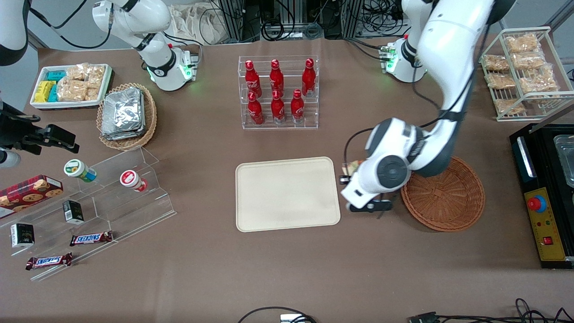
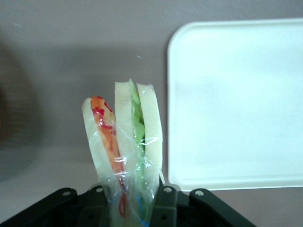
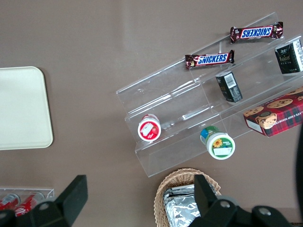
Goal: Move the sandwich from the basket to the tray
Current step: 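Carry the sandwich with the left gripper over to the cream tray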
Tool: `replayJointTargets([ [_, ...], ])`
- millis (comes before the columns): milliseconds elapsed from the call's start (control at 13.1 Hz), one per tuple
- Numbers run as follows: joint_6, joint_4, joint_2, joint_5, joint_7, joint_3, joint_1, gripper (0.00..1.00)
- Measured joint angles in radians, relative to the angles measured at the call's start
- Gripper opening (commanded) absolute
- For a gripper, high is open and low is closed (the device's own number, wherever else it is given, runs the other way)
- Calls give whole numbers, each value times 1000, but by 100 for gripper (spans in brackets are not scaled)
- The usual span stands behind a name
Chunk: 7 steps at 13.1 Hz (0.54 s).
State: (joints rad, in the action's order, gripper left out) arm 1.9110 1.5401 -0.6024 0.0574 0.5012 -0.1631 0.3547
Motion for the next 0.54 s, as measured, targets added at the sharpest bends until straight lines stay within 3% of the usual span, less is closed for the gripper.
replayJointTargets([
  [153,0,-40,-51,-4,4,0,34,25],
  [535,4,-121,-154,-95,-2,0,111,25],
])
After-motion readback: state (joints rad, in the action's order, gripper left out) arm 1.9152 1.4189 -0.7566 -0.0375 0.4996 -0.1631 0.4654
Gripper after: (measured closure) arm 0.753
